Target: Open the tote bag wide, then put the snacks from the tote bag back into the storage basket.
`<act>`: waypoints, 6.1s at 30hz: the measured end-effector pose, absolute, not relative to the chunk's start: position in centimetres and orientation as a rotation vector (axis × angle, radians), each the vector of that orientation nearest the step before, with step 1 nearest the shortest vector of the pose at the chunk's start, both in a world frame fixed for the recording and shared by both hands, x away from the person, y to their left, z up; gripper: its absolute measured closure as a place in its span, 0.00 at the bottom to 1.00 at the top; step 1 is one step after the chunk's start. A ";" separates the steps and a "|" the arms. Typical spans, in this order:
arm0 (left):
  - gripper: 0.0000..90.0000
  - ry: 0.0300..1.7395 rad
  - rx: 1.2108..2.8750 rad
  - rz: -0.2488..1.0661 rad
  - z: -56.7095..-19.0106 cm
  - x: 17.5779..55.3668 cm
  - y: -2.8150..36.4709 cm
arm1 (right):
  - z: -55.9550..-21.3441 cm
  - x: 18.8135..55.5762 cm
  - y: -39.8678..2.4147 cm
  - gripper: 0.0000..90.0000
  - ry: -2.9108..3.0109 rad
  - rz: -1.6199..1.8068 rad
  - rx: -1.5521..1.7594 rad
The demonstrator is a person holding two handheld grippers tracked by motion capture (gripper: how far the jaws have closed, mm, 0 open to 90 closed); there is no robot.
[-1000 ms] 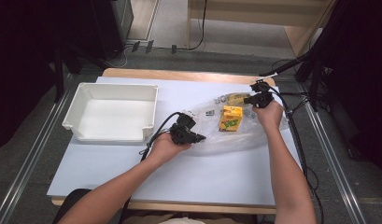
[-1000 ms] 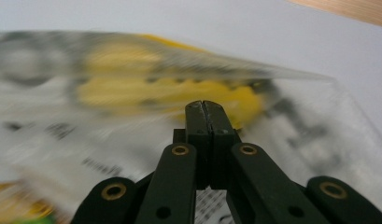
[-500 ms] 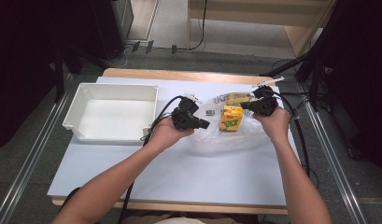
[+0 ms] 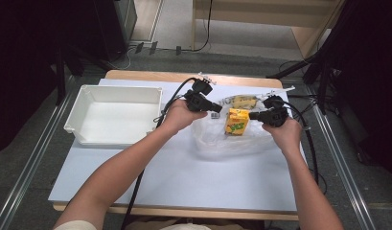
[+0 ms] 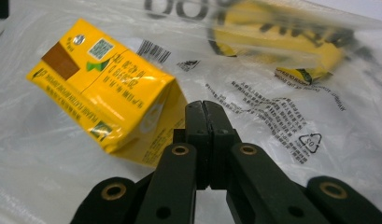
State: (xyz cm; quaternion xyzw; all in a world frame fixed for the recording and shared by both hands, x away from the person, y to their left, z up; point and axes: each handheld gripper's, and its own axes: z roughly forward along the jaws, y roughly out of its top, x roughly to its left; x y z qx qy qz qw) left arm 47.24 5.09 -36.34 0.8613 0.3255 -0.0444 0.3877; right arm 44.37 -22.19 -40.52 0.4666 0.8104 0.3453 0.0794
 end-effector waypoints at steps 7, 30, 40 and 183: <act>1.00 0.845 2.214 -0.101 -36.2 48.8 4.6 | -40.6 43.6 -22.4 1.00 2.423 1.036 1.386; 1.00 0.910 2.295 -0.096 -42.2 52.8 1.3 | -44.2 41.1 -23.1 1.00 2.421 1.067 1.441; 1.00 0.992 2.309 -0.052 -45.1 53.7 2.0 | -46.8 38.3 -24.6 1.00 2.450 0.992 1.475; 0.58 0.584 2.215 -0.036 -42.0 46.1 -0.6 | -44.3 31.5 -23.4 0.47 2.333 1.159 1.401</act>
